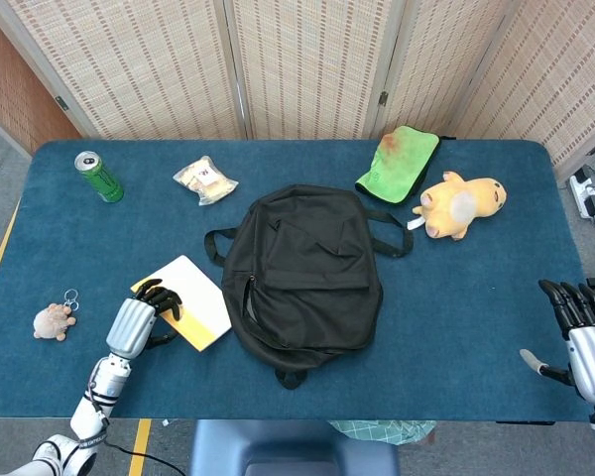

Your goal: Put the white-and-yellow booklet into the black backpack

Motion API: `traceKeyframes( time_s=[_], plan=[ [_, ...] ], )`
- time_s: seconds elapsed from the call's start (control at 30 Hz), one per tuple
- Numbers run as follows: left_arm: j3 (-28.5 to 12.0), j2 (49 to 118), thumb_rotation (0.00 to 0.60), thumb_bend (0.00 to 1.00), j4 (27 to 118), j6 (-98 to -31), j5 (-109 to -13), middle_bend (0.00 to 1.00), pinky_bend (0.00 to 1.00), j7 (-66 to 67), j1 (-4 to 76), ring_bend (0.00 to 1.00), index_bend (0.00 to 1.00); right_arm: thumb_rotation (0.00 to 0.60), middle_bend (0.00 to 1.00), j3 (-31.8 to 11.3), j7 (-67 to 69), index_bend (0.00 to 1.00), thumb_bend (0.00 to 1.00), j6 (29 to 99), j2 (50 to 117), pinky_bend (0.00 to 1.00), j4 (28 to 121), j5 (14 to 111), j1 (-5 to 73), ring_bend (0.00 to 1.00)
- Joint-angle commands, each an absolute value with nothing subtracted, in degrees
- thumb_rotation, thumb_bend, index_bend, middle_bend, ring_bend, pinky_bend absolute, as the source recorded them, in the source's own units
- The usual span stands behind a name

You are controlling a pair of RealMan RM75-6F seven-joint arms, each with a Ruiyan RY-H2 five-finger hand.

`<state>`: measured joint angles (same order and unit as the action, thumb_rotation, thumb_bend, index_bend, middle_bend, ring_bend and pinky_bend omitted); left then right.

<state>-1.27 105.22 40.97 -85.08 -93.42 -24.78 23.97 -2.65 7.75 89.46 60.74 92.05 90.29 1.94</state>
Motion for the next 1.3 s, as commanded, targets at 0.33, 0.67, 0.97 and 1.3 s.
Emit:
traceKeyframes(
  time_s=[0.33, 0.67, 0.97, 1.3],
  plan=[
    [-0.1, 105.3, 0.6, 0.5, 38.8, -88.9, -95.0, 0.51, 0.25, -23.8, 23.3, 0.42, 0.7, 0.6, 0.15, -2.5, 6.9, 0.09, 0.19, 89.9, 60.6, 0.05, 92.9, 91.6, 2.1, 0.1],
    [0.1, 101.2, 0.6, 0.54, 42.2, -99.5, -97.5, 0.55, 0.26, -19.2, 20.6, 0.45, 0.71, 0.6, 0.15, -1.3, 2.6, 0.09, 0.19, 83.7, 60.0, 0.06, 97.3, 94.4, 5.8, 0.1],
    [0.9, 97.9, 0.6, 0.54, 47.3, -105.9, -101.7, 0.57, 0.26, -14.4, 20.4, 0.46, 0.72, 0.6, 0.16, -1.6, -1.6, 0.18, 0.19, 69.1, 62.6, 0.14, 102.1, 93.1, 14.5, 0.13],
    [1.0, 95.9, 0.6, 0.54, 52.1, -107.8, -104.5, 0.57, 0.26, -11.3, 21.3, 0.46, 0.72, 0.6, 0.17, -4.8, -4.6, 0.24, 0.22, 54.4, 72.6, 0.14, 101.2, 85.2, 24.8, 0.14]
  ],
)
